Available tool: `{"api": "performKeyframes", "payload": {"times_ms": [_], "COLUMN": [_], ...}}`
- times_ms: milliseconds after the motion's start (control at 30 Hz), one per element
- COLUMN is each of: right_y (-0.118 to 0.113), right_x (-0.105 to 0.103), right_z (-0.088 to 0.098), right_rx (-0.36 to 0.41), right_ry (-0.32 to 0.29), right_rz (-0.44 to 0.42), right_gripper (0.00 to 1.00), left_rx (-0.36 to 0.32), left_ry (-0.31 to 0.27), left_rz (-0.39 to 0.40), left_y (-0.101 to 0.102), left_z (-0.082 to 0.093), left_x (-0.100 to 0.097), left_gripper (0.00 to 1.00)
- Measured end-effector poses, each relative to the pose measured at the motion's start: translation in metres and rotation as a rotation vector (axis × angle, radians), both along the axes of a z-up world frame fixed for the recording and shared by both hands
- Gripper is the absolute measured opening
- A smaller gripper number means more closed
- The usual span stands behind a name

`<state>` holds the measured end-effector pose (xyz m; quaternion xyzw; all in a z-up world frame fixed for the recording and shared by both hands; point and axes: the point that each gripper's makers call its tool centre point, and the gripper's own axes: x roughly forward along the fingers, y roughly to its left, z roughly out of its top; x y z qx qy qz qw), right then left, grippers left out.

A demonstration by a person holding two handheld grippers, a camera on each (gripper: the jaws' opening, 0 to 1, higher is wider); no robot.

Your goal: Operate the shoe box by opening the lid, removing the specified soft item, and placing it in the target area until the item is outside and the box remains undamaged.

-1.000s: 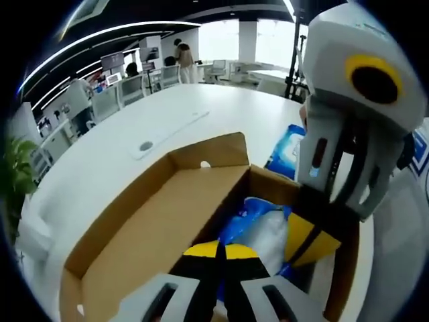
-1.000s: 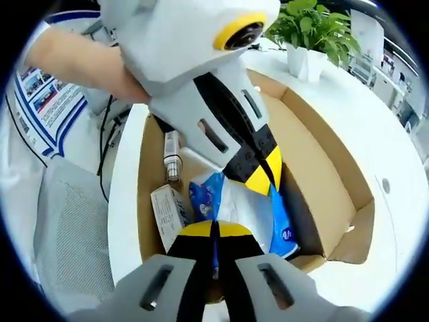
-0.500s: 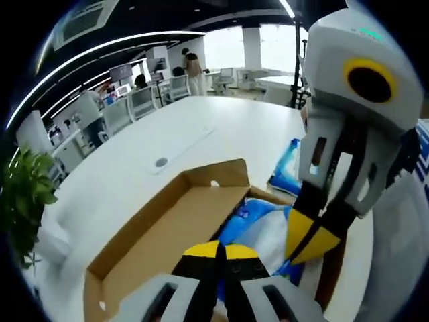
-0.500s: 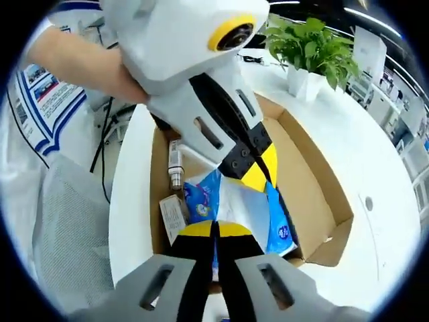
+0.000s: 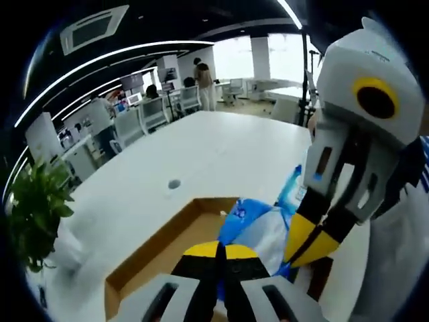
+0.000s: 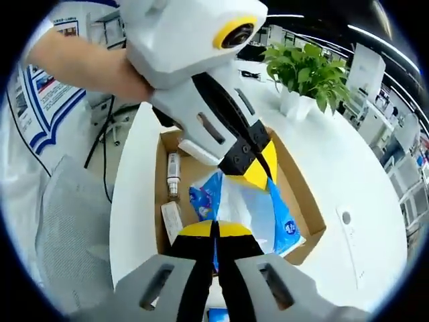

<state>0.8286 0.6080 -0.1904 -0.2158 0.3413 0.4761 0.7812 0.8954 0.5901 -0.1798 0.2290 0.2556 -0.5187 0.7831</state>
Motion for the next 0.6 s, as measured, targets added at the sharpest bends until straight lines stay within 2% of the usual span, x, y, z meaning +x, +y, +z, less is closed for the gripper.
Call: {"api": "performKeyframes", "payload": {"times_ms": [300,533,600], "right_y": [-0.035,-0.072,-0.086], "right_x": [-0.018,-0.039,-0.043], "right_z": [0.019,0.026,0.027], "right_rx": [0.0,0.011,0.012], "right_ry": [-0.033,-0.043,-0.042], "right_rz": [-0.015,-0.05,-0.063], "right_gripper": [0.0,0.0,0.0], "left_rx": [0.0,0.006,0.01], "left_ry": [-0.017,-0.009,-0.004], "left_rz": [-0.011,-0.041,-0.055], "left_y": [-0.033,-0.072,-0.087], "left_z": [0.019,0.024,0.025], "left_x": [-0.024,-0.038,-0.047], "left_gripper": [0.0,0.0,0.0]}}
